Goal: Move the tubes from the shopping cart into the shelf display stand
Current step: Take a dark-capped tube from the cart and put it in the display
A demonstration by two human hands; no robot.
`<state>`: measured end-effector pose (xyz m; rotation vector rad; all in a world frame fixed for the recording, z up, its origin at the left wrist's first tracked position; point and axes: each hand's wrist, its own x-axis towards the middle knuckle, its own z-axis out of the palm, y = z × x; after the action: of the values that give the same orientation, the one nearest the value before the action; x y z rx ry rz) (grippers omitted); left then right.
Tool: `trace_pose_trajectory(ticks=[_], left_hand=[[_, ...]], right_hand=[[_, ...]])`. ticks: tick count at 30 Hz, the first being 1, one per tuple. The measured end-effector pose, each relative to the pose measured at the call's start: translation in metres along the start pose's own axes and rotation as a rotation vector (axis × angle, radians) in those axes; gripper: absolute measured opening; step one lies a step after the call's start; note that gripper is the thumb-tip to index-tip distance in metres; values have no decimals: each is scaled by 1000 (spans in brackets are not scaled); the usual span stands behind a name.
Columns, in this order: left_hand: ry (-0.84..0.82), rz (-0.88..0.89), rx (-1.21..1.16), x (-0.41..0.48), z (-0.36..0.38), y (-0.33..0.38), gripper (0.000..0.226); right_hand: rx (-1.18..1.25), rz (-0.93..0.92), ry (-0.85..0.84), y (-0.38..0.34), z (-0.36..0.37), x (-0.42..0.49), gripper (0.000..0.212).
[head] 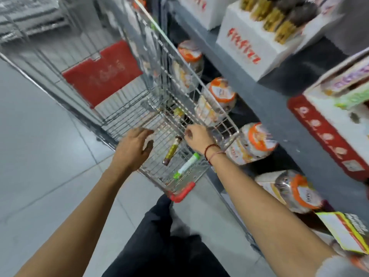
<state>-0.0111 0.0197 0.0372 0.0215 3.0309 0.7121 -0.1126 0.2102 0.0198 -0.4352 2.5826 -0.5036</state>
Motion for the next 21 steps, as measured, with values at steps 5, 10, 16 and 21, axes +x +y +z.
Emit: trace_pose_trajectory(ticks=[5, 10, 16, 21], left_hand=[[-46, -10, 58, -6, 21, -20, 30], [-15, -42, 98, -8, 33, -24, 26], [-22, -39, 110, -7, 34, -25, 24], [-15, -32, 132, -6, 35, -25, 22]], right_hand=[[-74, 105, -278, 14, 78, 32, 5], [72, 327, -286, 31, 126, 68, 19], [302, 593, -75, 34, 146, 125, 51], [198, 603, -145, 30, 164, 144, 67]])
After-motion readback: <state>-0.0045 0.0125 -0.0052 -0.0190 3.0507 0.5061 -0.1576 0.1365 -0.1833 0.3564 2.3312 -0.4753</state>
